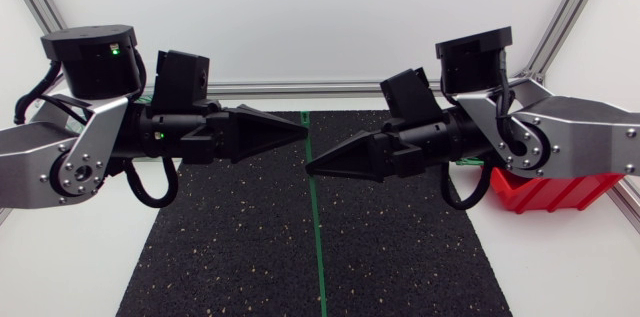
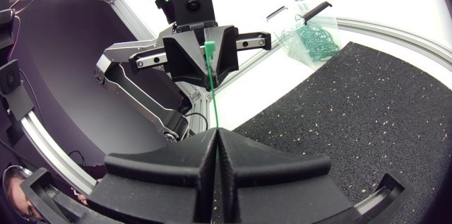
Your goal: Take a green cable tie from the red box, thread the tail through the head to close it, then place it in the transparent bin on the left.
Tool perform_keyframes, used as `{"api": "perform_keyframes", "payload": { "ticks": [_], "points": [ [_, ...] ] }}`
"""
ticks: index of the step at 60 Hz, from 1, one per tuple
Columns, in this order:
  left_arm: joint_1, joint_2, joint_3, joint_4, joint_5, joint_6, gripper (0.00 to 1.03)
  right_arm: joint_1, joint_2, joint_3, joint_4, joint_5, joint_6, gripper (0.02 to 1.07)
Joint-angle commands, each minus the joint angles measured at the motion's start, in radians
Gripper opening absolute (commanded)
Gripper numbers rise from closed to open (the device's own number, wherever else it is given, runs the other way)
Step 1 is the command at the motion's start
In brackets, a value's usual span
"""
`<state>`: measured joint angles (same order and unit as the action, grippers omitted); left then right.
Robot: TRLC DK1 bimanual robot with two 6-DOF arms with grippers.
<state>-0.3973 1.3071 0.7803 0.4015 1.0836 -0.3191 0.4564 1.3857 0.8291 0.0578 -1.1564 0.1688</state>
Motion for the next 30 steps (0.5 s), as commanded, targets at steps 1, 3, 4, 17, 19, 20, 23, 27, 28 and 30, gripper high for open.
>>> {"api": "perform_keyframes", "payload": {
  "ticks": [1, 3, 4, 17, 19, 20, 23, 27, 28, 30],
  "points": [
    [-0.012, -0.012, 0.000, 0.016, -0.014, -0.025, 0.05, 0.007, -0.007, -0.030, 0.016, -0.008, 0.023, 0.08],
    [-0.012, -0.009, 0.002, 0.016, -0.016, -0.026, 0.05, 0.010, -0.005, -0.030, 0.016, -0.006, 0.023, 0.08],
    [-0.012, -0.008, 0.004, 0.016, -0.017, -0.028, 0.05, 0.011, -0.004, -0.030, 0.016, -0.005, 0.023, 0.08],
    [-0.008, -0.012, 0.011, 0.022, -0.022, -0.048, 0.05, 0.027, 0.015, -0.030, 0.025, -0.002, 0.024, 0.08],
    [-0.008, -0.012, 0.011, 0.022, -0.021, -0.049, 0.05, 0.027, 0.018, -0.028, 0.025, -0.002, 0.024, 0.08],
    [-0.008, -0.014, 0.011, 0.022, -0.021, -0.049, 0.05, 0.027, 0.019, -0.028, 0.025, -0.002, 0.024, 0.08],
    [-0.006, -0.016, 0.010, 0.022, -0.022, -0.051, 0.05, 0.027, 0.022, -0.028, 0.025, -0.002, 0.024, 0.08],
    [-0.006, -0.020, 0.010, 0.022, -0.022, -0.052, 0.05, 0.027, 0.021, -0.028, 0.024, -0.002, 0.024, 0.08],
    [-0.005, -0.020, 0.010, 0.022, -0.022, -0.054, 0.05, 0.025, 0.019, -0.028, 0.024, -0.002, 0.024, 0.08],
    [-0.003, -0.022, 0.010, 0.022, -0.022, -0.058, 0.05, 0.024, 0.018, -0.027, 0.024, -0.003, 0.032, 0.08]
  ]
}}
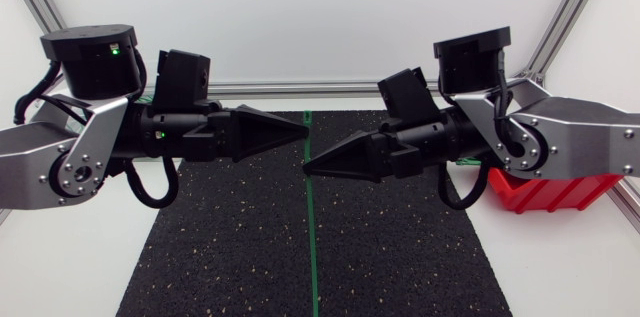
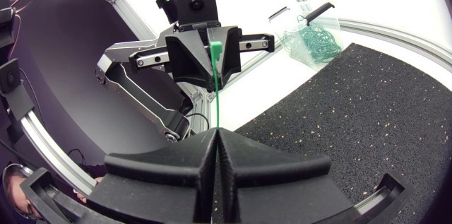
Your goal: Take a green cable tie from the red box, thread the tail through the head to close it, then place it in the transparent bin on the left.
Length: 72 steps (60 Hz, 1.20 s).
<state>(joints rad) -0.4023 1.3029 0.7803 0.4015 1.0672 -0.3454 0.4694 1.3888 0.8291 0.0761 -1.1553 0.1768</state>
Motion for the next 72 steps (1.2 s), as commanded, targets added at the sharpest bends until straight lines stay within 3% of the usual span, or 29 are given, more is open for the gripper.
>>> {"api": "perform_keyframes", "payload": {
  "ticks": [1, 3, 4, 11, 13, 16, 30, 32, 34, 43, 59, 67, 72],
  "points": [
    [0.002, -0.019, 0.011, 0.022, -0.006, -0.035, 0.05, 0.011, 0.013, -0.027, 0.005, -0.006, 0.029, 0.08],
    [0.006, -0.021, 0.013, 0.022, -0.006, -0.044, 0.05, 0.009, 0.013, -0.024, 0.001, -0.009, 0.029, 0.10],
    [0.013, -0.021, 0.014, 0.022, -0.006, -0.052, 0.05, 0.003, 0.009, -0.022, -0.002, -0.011, 0.030, 0.19],
    [0.039, -0.030, 0.020, 0.017, -0.006, -0.075, 0.04, -0.037, -0.016, -0.015, -0.039, -0.017, 0.029, 0.54],
    [0.049, -0.040, 0.020, 0.013, -0.006, -0.078, 0.04, -0.046, -0.022, -0.013, -0.044, -0.015, 0.029, 0.61],
    [0.060, -0.057, 0.014, 0.010, -0.004, -0.079, 0.04, -0.064, -0.036, -0.010, -0.055, -0.015, 0.024, 0.65],
    [0.132, -0.097, -0.001, 0.007, -0.004, -0.135, 0.04, -0.137, -0.028, 0.024, -0.107, -0.014, -0.073, 0.65],
    [0.143, -0.097, 0.000, 0.007, -0.004, -0.152, 0.04, -0.137, -0.027, 0.038, -0.145, -0.003, -0.140, 0.77],
    [0.158, -0.094, 0.007, 0.003, -0.003, -0.167, 0.04, -0.132, -0.025, 0.051, -0.193, 0.016, -0.195, 1.04],
    [0.234, -0.050, 0.045, -0.018, 0.045, -0.236, 0.04, -0.091, -0.030, 0.079, -0.351, 0.131, -0.493, 1.03],
    [0.298, 0.016, 0.088, -0.050, 0.079, -0.253, 0.04, -0.087, -0.014, 0.085, -0.394, 0.204, -0.677, 1.03],
    [0.313, 0.070, 0.120, -0.069, 0.094, -0.253, 0.04, -0.071, -0.014, 0.065, -0.375, 0.465, -0.800, 1.03],
    [0.313, 0.104, 0.142, -0.076, 0.099, -0.253, 0.04, -0.072, 0.006, 0.065, -0.360, 0.540, -0.781, 1.03]
  ]
}}
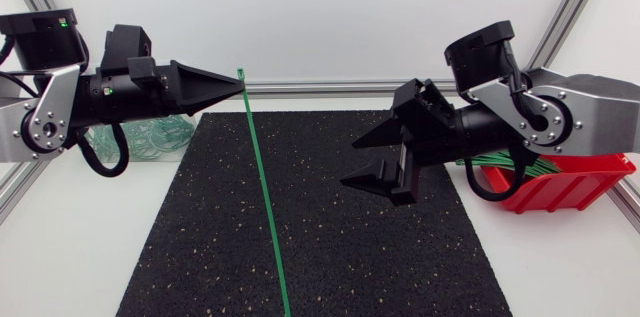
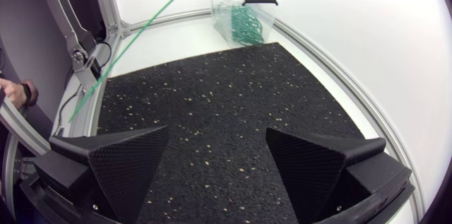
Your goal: Take a green cable tie from the red box, thread the tail through the head to close it, then place it in the transparent bin on the left.
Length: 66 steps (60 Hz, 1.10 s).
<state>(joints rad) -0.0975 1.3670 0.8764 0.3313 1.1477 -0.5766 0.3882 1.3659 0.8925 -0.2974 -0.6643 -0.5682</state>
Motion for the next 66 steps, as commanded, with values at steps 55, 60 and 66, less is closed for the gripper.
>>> {"api": "perform_keyframes", "payload": {
  "ticks": [55, 60, 66],
  "points": [
    [-0.019, 0.193, 0.173, -0.074, 0.058, -0.009, 0.04, 0.072, 0.019, -0.288, 0.739, 0.170, -0.823, 1.03],
    [-0.021, 0.207, 0.184, -0.084, 0.066, -0.009, 0.04, 0.095, 0.010, -0.290, 0.767, 0.175, -0.894, 1.03],
    [-0.021, 0.211, 0.190, -0.086, 0.076, -0.008, 0.04, 0.138, -0.011, -0.323, 0.862, 0.189, -0.938, 1.03]
  ]
}}
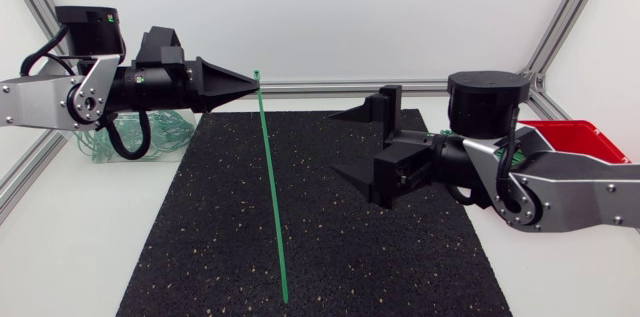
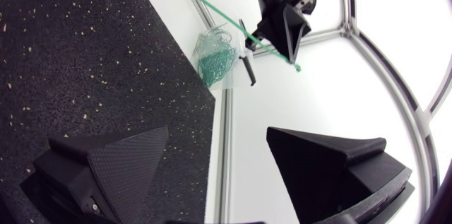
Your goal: Take a green cable tie from the red box, thread the tail through the head to close it, then place it in the transparent bin on the left.
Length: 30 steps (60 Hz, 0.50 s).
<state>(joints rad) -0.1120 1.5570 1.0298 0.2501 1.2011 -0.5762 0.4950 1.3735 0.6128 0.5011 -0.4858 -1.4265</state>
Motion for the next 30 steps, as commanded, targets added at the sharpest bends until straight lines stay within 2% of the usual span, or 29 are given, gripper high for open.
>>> {"api": "perform_keyframes", "payload": {
  "ticks": [1, 3, 19, 30],
  "points": [
    [-0.006, 0.021, 0.039, -0.006, 0.025, -0.008, 0.04, 0.039, -0.021, -0.061, 0.108, 0.007, -0.081, 1.03],
    [-0.006, 0.021, 0.042, -0.011, 0.029, -0.005, 0.04, 0.057, -0.034, -0.085, 0.168, -0.008, -0.088, 1.03],
    [-0.014, 0.058, 0.096, -0.091, 0.052, 0.076, 0.04, 0.221, -0.027, -0.162, 0.208, 0.013, -0.336, 1.03],
    [-0.020, 0.060, 0.098, -0.149, 0.064, 0.171, 0.04, 0.294, -0.011, -0.171, 0.223, 0.027, -0.381, 1.03]
  ]
}}
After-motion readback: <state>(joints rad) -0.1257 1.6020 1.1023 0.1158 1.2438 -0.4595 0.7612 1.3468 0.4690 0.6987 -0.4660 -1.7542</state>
